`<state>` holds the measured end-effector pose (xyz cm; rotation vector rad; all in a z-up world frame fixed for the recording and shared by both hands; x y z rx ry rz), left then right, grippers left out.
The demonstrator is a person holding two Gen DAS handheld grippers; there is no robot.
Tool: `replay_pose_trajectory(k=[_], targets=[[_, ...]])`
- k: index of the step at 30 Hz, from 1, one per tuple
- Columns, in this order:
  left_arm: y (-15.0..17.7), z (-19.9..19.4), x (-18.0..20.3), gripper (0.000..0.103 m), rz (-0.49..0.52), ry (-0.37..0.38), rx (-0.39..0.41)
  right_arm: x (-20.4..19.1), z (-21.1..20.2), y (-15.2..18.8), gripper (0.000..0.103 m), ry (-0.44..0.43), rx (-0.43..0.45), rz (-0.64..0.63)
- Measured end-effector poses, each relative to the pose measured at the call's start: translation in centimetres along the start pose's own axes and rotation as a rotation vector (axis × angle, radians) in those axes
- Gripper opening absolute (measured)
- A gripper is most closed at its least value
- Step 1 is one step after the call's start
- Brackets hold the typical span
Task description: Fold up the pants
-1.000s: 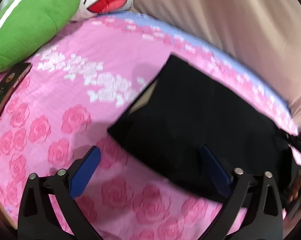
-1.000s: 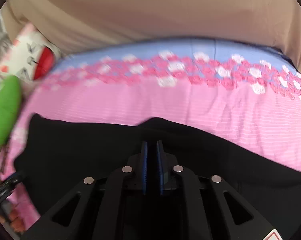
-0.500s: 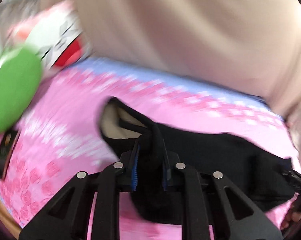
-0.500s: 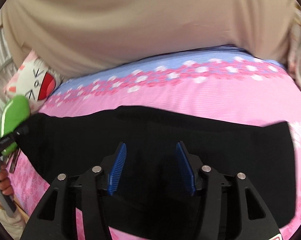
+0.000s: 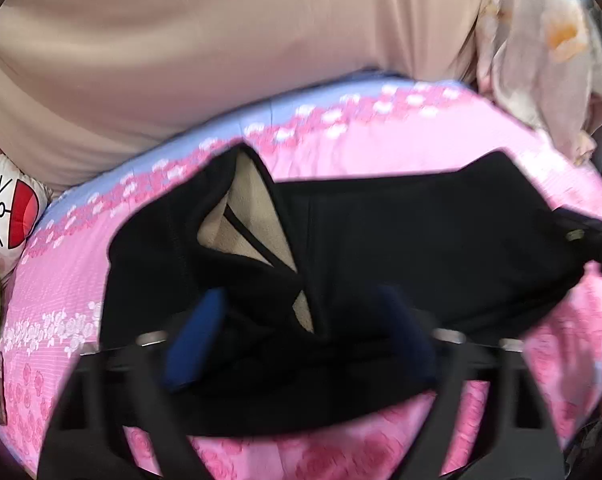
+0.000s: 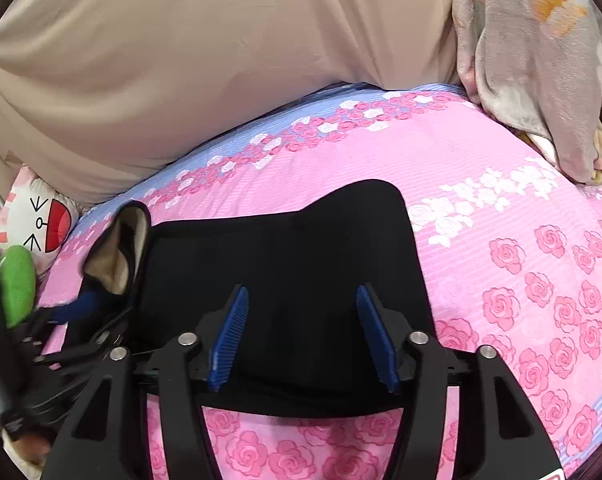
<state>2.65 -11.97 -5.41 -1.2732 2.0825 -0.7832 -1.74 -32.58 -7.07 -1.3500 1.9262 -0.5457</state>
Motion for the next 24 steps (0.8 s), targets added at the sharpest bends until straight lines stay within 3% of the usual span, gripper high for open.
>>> replay_pose_trajectory(k=[4,7,11,16,17,18,19,22,24], targets=[[-0.3,-4.7,-3.6,0.089,-0.053,-0.006,0.075,-3.5,0.4,0.4,0.065,-0.097,-0.015,-0.069],[-0.1,-7.0,-7.7,0.089,-0.119,-0.104,0.107,-8.3,1.8,1.0,0.069,-0.248,-0.068,-0.119],[1.6,-7.7,-13.1,0.09,-0.192,-0.22,0.087,-13.1,4.0,1.7,0.078,-0.391,-0.146,-0.127],[4.5,-7.5,-17.8,0.09,-0.289,-0.25,0.043,-16.2,7.2,2.8,0.078,-0.354,-0.215,-0.146],[5.1,-7.5,-18.3,0.09,-0.298,-0.245,0.037,-16.6,7.7,3.0,0.071,-0.376,-0.231,-0.125],[5.6,-7.5,-18.8,0.09,-0.311,-0.243,0.03,-17.1,8.0,3.4,0.038,-0.395,-0.239,-0.108],[5.9,-7.2,-19.3,0.09,-0.323,-0.236,0.023,-17.5,8.2,3.4,0.021,-0.4,-0.237,-0.108],[6.6,-6.9,-20.0,0.09,-0.34,-0.22,0.011,-19.3,8.0,3.2,0.016,-0.375,-0.206,-0.16],[6.7,-6.8,-19.9,0.09,-0.348,-0.209,0.006,-20.8,6.9,2.2,0.015,-0.421,-0.191,-0.168]])
Point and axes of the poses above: each gripper's, at about its wrist camera, not at the fingertips, and z roughly the way its jaws point, x to its right, y to its underside, the point moved 4 cm from there along z, roughly the way its jaws point
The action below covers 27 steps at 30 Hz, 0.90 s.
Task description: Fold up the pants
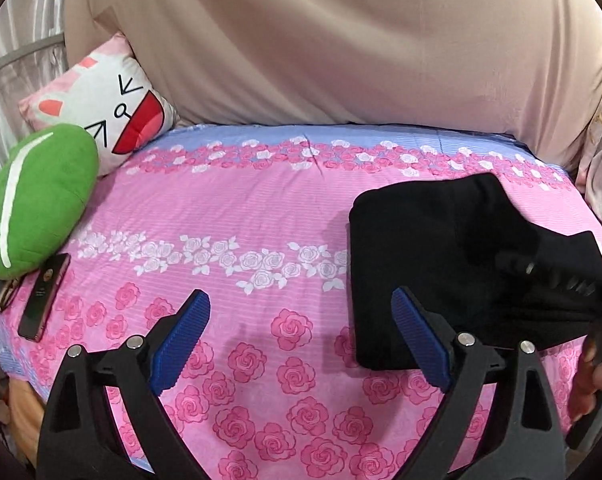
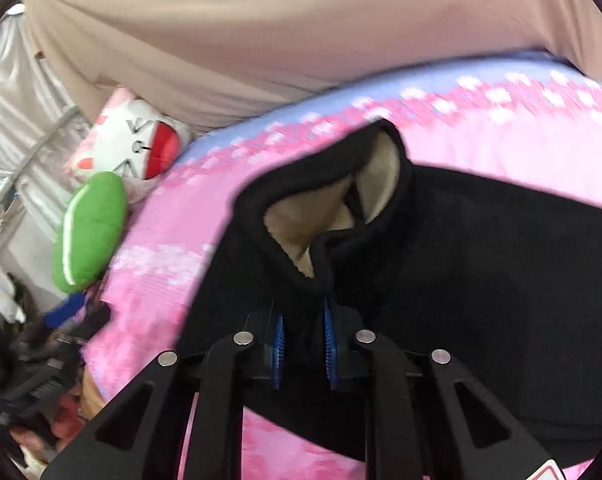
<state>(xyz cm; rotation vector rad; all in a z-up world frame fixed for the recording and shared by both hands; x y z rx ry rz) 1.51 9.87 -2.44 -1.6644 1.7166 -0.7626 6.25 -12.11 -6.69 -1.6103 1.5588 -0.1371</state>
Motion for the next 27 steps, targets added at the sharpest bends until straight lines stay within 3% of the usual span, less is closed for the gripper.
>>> replay_pose_trajectory(k=[4,7,9,12,16,19,23,24,25,26,27], targets=[[-0.4,0.0,0.2,0.09,-0.025,0.022,-0.006,-3.0,-5.8,-3.8,0.015,-0.099,0.145,-0.048],[-0.5,-0.3,0.8,0.091,-0.009,0.027,0.002,-2.3,-11.5,-5.1,0.015,-0.051,0.272,-0.085],[-0.5,-0.2,1.5,0.093,0.003,0.034,-0.001,0.9,-15.0,-4.1,0.016,0.05,0.324,-0.067],[-0.2,0.6,3.1,0.093,0.016,0.063,-0.03,7.2,-15.9,-0.8,0.016,0.186,0.267,0.034],[0.1,2.0,6.1,0.093,0.034,0.132,-0.085,16.3,-12.4,5.4,0.018,0.342,0.104,0.235],[0.2,2.4,8.1,0.093,0.063,0.144,-0.098,17.3,-12.9,6.3,0.02,0.227,0.15,0.307],[0.3,2.4,10.0,0.093,0.085,0.166,-0.102,16.8,-12.6,5.2,0.044,0.188,0.16,0.296],[0.3,2.5,10.3,0.093,0.09,0.167,-0.104,17.1,-12.7,5.0,0.046,0.166,0.16,0.3],[0.4,2.6,10.7,0.093,0.098,0.169,-0.108,17.0,-12.3,4.9,0.044,0.151,0.163,0.302],[0.4,2.8,11.1,0.093,0.104,0.169,-0.113,16.9,-11.7,4.7,0.024,0.156,0.159,0.292],[0.5,2.8,11.4,0.093,0.11,0.17,-0.118,16.8,-11.3,4.4,0.016,0.176,0.153,0.283]])
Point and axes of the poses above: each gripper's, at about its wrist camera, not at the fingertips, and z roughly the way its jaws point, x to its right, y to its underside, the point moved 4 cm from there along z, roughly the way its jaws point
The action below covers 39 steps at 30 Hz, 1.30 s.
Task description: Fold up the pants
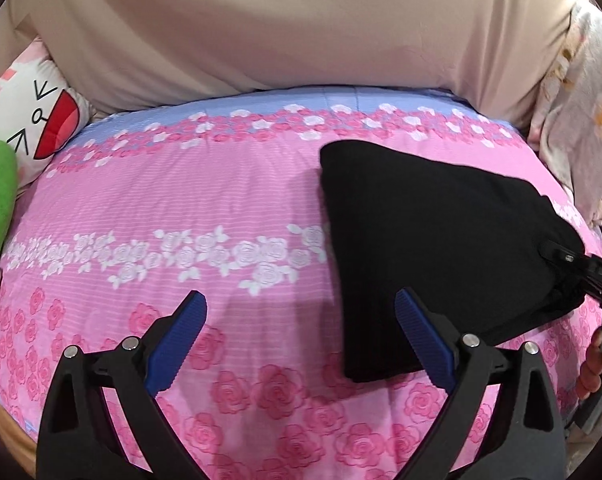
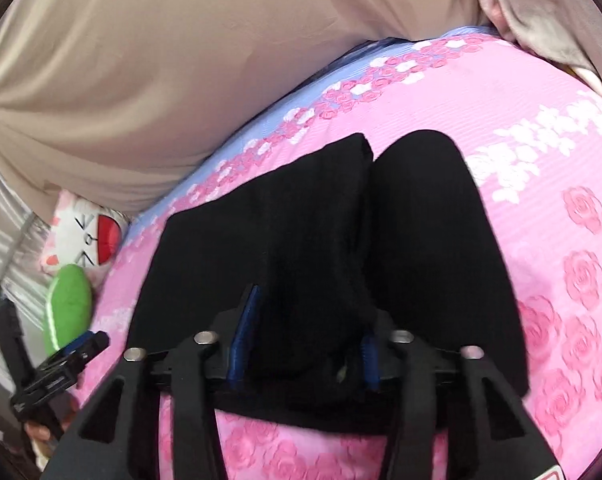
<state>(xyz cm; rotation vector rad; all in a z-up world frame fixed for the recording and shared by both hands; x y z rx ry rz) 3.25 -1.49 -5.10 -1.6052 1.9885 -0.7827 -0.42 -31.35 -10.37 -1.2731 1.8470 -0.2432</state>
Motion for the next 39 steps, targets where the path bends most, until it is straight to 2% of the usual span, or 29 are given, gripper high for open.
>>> replay_pose_trajectory(k=[2,5,8,10,11,12,13,14,15,17,18,21,23,24,25,26,27,28,29,32,33,35,37,38,39], targets=[[-0.2,0.0,0.7,0.093,0.007,0.001,-0.001,-0.7,-0.8,-0.7,0.015,-0.027,0.021,-0.015],[-0.7,-0.4,1.2,0.093,0.013,0.013,0.015,-2.2,-5.0,-2.4,0.015,-0.057,0.127,-0.079],[-0.9,0.0,1.6,0.094,0.021,0.02,0.017,-1.1,-7.5,-2.5,0.018,0.022,0.182,-0.112],[-0.7,1.0,1.8,0.094,0.001,0.05,-0.011,1.6,-5.6,-1.6,0.025,0.091,0.102,-0.088],[-0.7,1.5,1.9,0.094,-0.011,0.076,-0.027,3.7,-3.7,-0.6,0.03,0.155,0.031,-0.054],[-0.6,1.9,2.0,0.094,-0.029,0.112,-0.046,4.6,-2.9,0.1,0.031,0.154,0.011,-0.027],[-0.6,2.6,2.1,0.094,-0.053,0.15,-0.071,4.9,-3.2,0.5,0.033,0.129,0.039,-0.011],[-0.7,3.1,2.2,0.094,-0.074,0.177,-0.098,4.6,-3.9,0.4,0.039,0.131,0.053,-0.008],[-0.7,3.6,2.3,0.094,-0.094,0.215,-0.116,4.2,-4.8,0.0,0.053,0.149,0.071,-0.02],[-0.9,4.5,2.7,0.094,-0.124,0.265,-0.145,4.1,-6.5,-0.9,0.073,0.175,0.15,-0.038],[-1.0,4.9,2.9,0.095,-0.137,0.281,-0.152,4.2,-6.8,-1.4,0.075,0.179,0.161,-0.043],[-1.0,6.9,3.6,0.096,-0.168,0.322,-0.197,6.0,-5.3,-1.7,0.076,0.199,0.098,-0.003],[-1.0,8.4,4.2,0.093,-0.187,0.362,-0.218,7.4,-3.2,-1.0,0.074,0.165,0.039,0.055],[-1.1,8.4,4.3,0.07,-0.174,0.356,-0.192,7.6,-2.6,-0.8,0.064,0.133,0.023,0.073],[-1.4,8.0,4.8,0.058,-0.14,0.405,-0.179,7.6,-1.9,-0.6,0.062,0.081,0.009,0.097],[-1.6,7.6,4.8,0.048,-0.135,0.406,-0.175,7.2,-1.5,-0.7,0.052,0.063,0.017,0.12],[-1.8,7.1,4.6,0.032,-0.131,0.411,-0.164,6.7,-1.6,-0.9,0.042,0.063,0.022,0.113],[-2.2,6.1,4.0,0.023,-0.118,0.403,-0.135,5.6,-2.1,-1.3,0.04,0.062,0.032,0.097],[-2.6,5.0,3.2,0.019,-0.116,0.402,-0.11,4.5,-2.5,-1.5,0.038,0.057,0.044,0.082],[-2.9,2.8,0.5,0.018,-0.149,0.447,-0.113,0.3,-4.0,-2.1,0.035,0.007,0.068,-0.006],[-2.7,2.0,-0.4,0.018,-0.15,0.429,-0.105,-1.0,-4.2,-2.0,0.035,-0.025,0.063,-0.027],[-1.8,-0.3,-3.2,0.018,-0.145,0.336,-0.058,-3.4,-4.0,-1.2,0.034,-0.105,0.037,-0.054],[-0.3,-1.6,-5.6,0.018,-0.146,0.264,-0.052,-5.2,-2.5,0.6,0.035,-0.132,-0.011,-0.087],[0.2,-1.4,-6.2,0.019,-0.153,0.245,-0.071,-5.4,-1.4,1.3,0.038,-0.133,-0.039,-0.087],[1.5,-0.6,-7.0,0.023,-0.16,0.226,-0.117,-5.2,-0.2,2.2,0.052,-0.117,-0.067,-0.089]])
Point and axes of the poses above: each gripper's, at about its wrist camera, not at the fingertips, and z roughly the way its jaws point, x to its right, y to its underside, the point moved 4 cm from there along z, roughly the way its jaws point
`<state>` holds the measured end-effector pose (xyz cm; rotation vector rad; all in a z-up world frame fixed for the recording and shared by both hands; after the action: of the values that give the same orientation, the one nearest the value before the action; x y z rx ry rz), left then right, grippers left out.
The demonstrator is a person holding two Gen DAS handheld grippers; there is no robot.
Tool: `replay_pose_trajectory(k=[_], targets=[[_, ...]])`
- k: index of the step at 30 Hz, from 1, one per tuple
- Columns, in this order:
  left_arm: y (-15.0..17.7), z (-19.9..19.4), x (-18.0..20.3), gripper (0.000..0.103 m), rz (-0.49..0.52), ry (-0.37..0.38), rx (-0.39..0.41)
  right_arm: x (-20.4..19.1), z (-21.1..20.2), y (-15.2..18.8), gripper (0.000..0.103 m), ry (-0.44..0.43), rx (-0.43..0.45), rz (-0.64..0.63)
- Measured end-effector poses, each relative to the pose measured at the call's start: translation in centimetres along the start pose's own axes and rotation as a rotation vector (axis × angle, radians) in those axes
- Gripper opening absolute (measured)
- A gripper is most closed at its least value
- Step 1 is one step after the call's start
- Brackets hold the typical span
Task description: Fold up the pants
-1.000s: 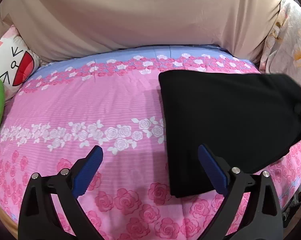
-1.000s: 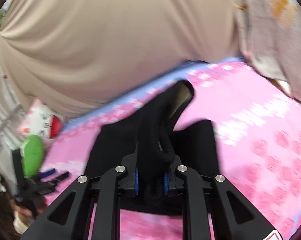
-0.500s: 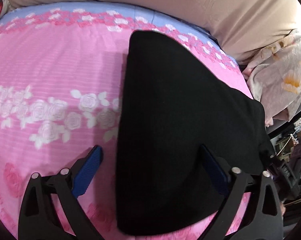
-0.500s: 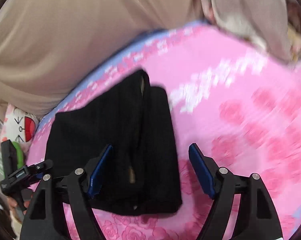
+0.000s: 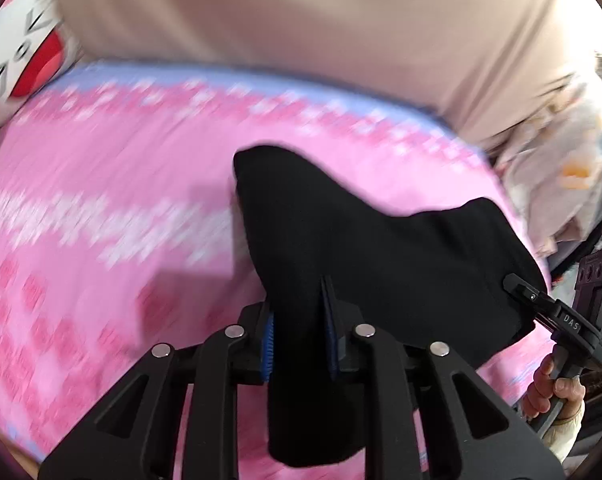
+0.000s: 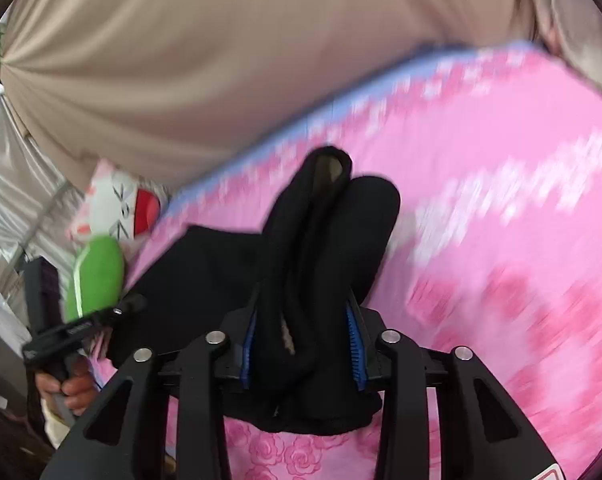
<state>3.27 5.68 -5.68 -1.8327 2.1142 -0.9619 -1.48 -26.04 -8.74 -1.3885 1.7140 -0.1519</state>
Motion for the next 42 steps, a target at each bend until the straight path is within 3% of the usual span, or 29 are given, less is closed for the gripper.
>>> replay_pose_trajectory(k=[2,3,5,8,11,14,15,17,18,19,21,23,26,29,31,33,35,36,40,41,42], targets=[[1.0,1.5,-1.1,0.028,-0.024,-0.025,-0.048,1.5,1.4,1.4,0.064,0.127,-0.035,-0.013],[1.5,1.8,-1.2,0.029,-0.03,-0.032,-0.046,2.3,1.2,1.8,0.064,0.128,-0.041,0.017],[1.4,0.4,-0.5,0.029,0.01,-0.096,0.014,2.6,-0.5,1.4,0.064,0.108,-0.01,0.068],[0.3,-2.9,2.1,0.032,0.117,-0.196,0.167,1.2,-3.0,-1.4,0.065,0.154,0.072,-0.021],[-1.0,-3.1,4.3,0.057,0.157,-0.159,0.203,-0.5,-2.1,-4.6,0.066,0.12,0.082,-0.07],[-0.8,-1.5,4.8,0.057,0.158,-0.162,0.169,-0.9,2.7,-6.9,0.071,0.134,0.001,-0.111],[-0.6,-0.5,4.8,0.057,0.154,-0.179,0.15,-0.6,4.3,-7.4,0.061,0.149,-0.036,-0.111],[-0.1,0.4,4.2,0.057,0.145,-0.199,0.117,-0.6,6.7,-7.3,0.028,0.14,-0.1,-0.105],[0.1,0.6,3.9,0.057,0.137,-0.204,0.11,-1.3,6.2,-7.6,0.008,0.136,-0.086,-0.123],[0.3,1.0,3.5,0.057,0.13,-0.209,0.099,-2.3,5.0,-8.1,0.005,0.125,-0.041,-0.151],[0.4,1.7,2.9,0.06,0.13,-0.233,0.09,-3.4,2.6,-8.7,0.005,0.107,0.028,-0.165],[0.5,2.5,2.6,0.069,0.139,-0.263,0.095,-3.2,1.9,-8.9,0.005,0.106,0.054,-0.175],[0.6,3.5,2.7,0.074,0.161,-0.299,0.107,0.3,6.4,-7.3,0.015,0.305,-0.08,-0.192],[0.4,3.5,3.0,0.074,0.171,-0.318,0.109,0.8,3.9,-6.7,0.017,0.179,-0.022,-0.061],[0.3,2.9,3.2,0.072,0.17,-0.305,0.109,0.2,1.0,-6.4,0.028,0.15,0.041,-0.061],[0.3,1.8,3.8,0.072,0.168,-0.269,0.117,-0.1,-1.7,-5.4,0.049,0.153,0.056,-0.081],[0.4,0.6,4.8,0.074,0.181,-0.245,0.144,-0.6,-3.9,-3.7,0.055,0.139,0.039,-0.109],[0.5,0.2,5.3,0.081,0.19,-0.238,0.153,-0.6,-4.7,-2.8,0.057,0.119,0.03,-0.116],[2.0,-0.8,8.7,0.089,0.27,-0.175,0.173,-1.0,-5.6,0.3,0.056,0.077,-0.006,-0.11],[2.5,-0.7,9.5,0.09,0.292,-0.159,0.168,-1.2,-5.0,0.8,0.052,0.073,-0.028,-0.128],[2.9,-0.5,10.4,0.091,0.314,-0.145,0.16,-1.2,-4.4,1.1,0.04,0.075,-0.042,-0.136]])
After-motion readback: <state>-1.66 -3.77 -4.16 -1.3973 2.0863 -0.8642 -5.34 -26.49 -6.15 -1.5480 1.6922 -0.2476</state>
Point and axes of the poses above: each gripper's, at about its wrist camera, not at the fingertips, and z roughly the way its jaws point, x to its right, y to its underside, the point moved 4 cm from there along z, roughly the way its jaws point
